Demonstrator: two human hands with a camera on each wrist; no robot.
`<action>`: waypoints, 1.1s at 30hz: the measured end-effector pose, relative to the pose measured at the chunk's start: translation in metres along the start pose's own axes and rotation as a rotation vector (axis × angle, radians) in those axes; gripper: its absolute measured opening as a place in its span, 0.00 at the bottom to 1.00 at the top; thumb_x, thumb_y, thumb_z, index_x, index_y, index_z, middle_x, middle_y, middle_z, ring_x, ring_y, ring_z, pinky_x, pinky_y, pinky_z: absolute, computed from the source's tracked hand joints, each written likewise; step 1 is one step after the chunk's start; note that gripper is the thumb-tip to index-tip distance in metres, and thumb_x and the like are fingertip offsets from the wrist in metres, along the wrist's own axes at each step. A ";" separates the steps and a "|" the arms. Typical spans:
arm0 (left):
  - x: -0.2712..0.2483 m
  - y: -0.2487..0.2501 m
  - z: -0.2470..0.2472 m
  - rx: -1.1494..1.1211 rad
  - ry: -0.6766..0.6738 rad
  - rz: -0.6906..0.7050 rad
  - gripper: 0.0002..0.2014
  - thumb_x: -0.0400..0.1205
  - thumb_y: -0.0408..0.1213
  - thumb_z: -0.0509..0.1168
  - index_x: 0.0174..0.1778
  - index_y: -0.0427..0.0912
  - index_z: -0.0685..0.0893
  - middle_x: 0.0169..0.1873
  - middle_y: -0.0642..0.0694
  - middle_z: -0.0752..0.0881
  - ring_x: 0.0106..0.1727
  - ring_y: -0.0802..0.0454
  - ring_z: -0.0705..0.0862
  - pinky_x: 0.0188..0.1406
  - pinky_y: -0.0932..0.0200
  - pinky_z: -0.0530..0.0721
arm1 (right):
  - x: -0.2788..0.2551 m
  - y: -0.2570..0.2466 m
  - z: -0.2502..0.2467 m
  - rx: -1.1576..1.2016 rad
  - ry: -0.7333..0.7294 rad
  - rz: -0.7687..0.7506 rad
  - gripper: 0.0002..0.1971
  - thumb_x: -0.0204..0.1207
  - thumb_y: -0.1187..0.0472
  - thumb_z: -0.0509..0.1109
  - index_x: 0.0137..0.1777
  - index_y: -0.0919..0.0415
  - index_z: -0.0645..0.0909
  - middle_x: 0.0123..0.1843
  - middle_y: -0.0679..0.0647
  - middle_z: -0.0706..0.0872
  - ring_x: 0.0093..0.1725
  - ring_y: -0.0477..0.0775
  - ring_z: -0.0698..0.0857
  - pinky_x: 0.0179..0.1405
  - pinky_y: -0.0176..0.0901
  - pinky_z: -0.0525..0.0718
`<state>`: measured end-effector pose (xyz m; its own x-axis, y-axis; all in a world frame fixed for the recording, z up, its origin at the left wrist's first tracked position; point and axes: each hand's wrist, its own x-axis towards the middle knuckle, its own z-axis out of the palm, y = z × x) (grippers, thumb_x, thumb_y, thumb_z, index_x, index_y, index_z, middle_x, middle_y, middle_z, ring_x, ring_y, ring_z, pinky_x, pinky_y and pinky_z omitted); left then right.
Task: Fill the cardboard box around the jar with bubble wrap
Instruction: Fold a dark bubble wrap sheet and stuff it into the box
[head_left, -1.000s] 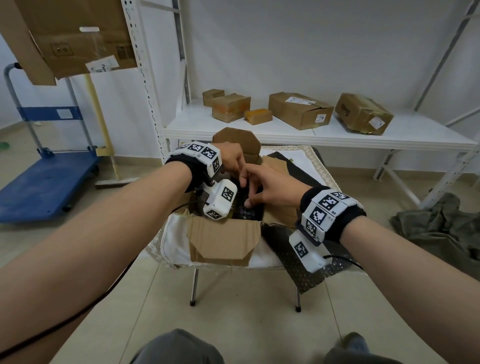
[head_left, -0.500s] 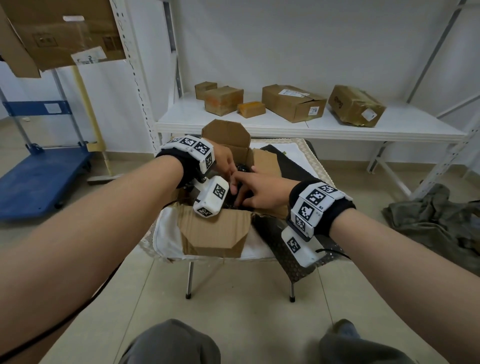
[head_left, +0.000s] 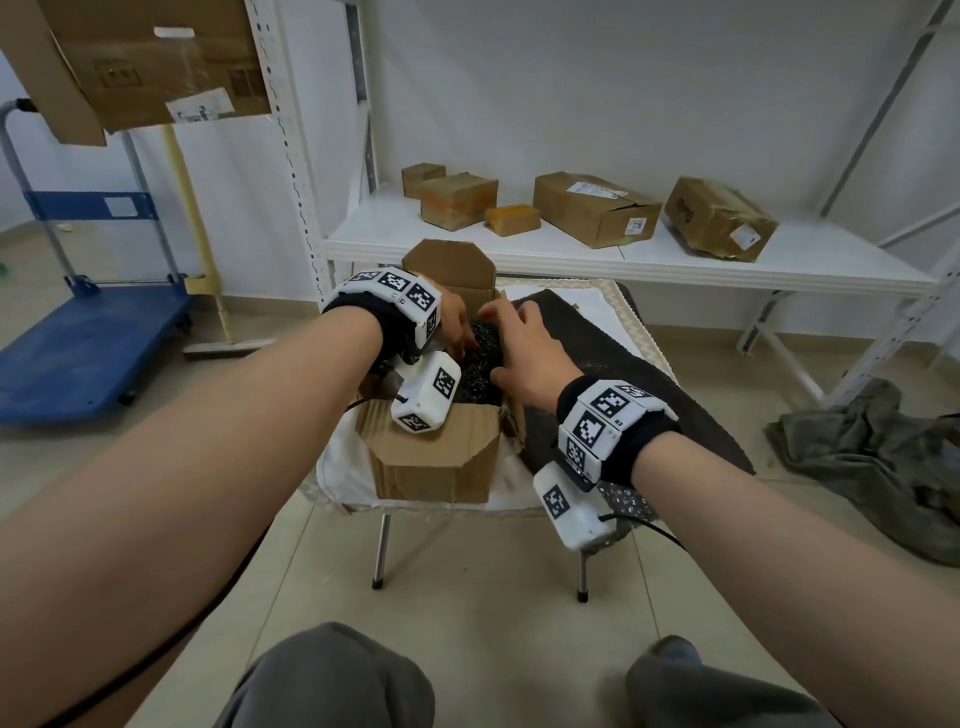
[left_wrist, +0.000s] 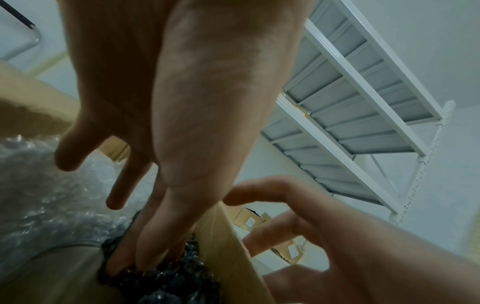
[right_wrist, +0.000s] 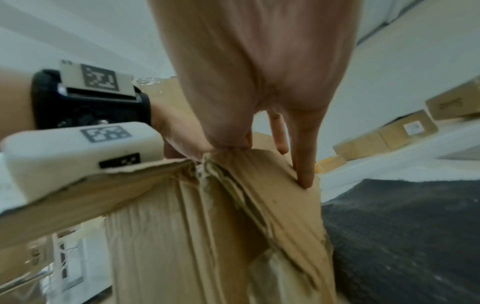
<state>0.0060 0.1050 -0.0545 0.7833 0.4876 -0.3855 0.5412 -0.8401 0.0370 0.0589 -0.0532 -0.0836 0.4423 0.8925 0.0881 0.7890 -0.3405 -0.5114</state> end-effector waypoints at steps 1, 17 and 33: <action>0.000 -0.002 -0.001 0.010 0.001 -0.016 0.07 0.80 0.46 0.71 0.53 0.54 0.86 0.51 0.49 0.87 0.52 0.50 0.82 0.53 0.56 0.78 | 0.001 -0.001 0.000 -0.034 -0.010 -0.011 0.32 0.75 0.71 0.70 0.75 0.50 0.66 0.70 0.60 0.66 0.61 0.73 0.80 0.59 0.55 0.82; -0.018 -0.006 -0.015 -0.037 -0.134 0.094 0.23 0.83 0.21 0.57 0.71 0.44 0.83 0.46 0.45 0.84 0.16 0.65 0.79 0.13 0.73 0.73 | 0.003 -0.027 -0.007 -0.365 -0.288 -0.239 0.09 0.78 0.68 0.63 0.49 0.51 0.75 0.47 0.50 0.86 0.56 0.56 0.82 0.83 0.58 0.56; -0.021 -0.005 0.008 0.009 -0.062 0.031 0.26 0.84 0.28 0.60 0.75 0.55 0.79 0.68 0.46 0.85 0.59 0.46 0.83 0.48 0.60 0.78 | 0.004 -0.034 -0.002 -0.357 -0.424 -0.156 0.05 0.85 0.60 0.59 0.52 0.53 0.76 0.50 0.49 0.82 0.66 0.56 0.80 0.84 0.66 0.47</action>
<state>-0.0159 0.0973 -0.0544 0.7791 0.4463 -0.4403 0.5141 -0.8567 0.0413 0.0352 -0.0387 -0.0638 0.1577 0.9556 -0.2489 0.9588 -0.2086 -0.1931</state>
